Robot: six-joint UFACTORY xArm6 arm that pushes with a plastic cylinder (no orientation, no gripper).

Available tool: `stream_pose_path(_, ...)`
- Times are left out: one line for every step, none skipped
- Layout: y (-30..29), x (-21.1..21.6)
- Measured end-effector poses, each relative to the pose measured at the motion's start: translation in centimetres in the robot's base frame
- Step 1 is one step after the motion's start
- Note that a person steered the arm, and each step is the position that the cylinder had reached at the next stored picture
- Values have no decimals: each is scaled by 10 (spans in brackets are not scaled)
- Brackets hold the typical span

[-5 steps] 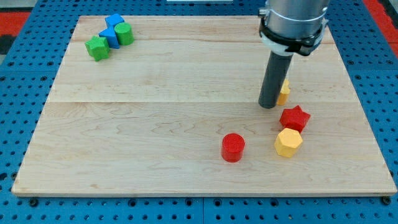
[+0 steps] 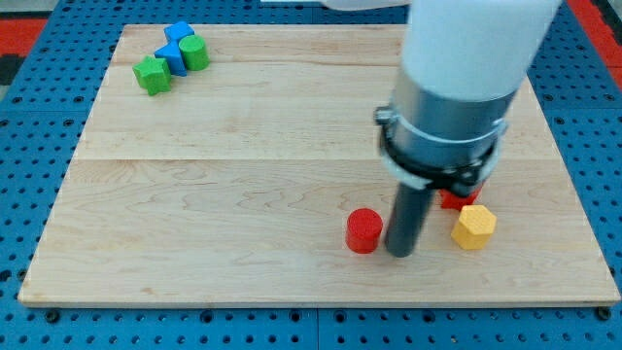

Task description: Move the red circle near left to the yellow heart

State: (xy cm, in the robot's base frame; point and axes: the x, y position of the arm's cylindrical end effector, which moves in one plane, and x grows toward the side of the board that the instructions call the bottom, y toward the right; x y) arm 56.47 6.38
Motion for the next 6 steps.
stream_pose_path(-34, -20)
stream_pose_path(-58, -40)
stream_pose_path(-113, -17)
stream_pose_path(-138, -49)
stream_pose_path(-78, -69)
stream_pose_path(-74, -50)
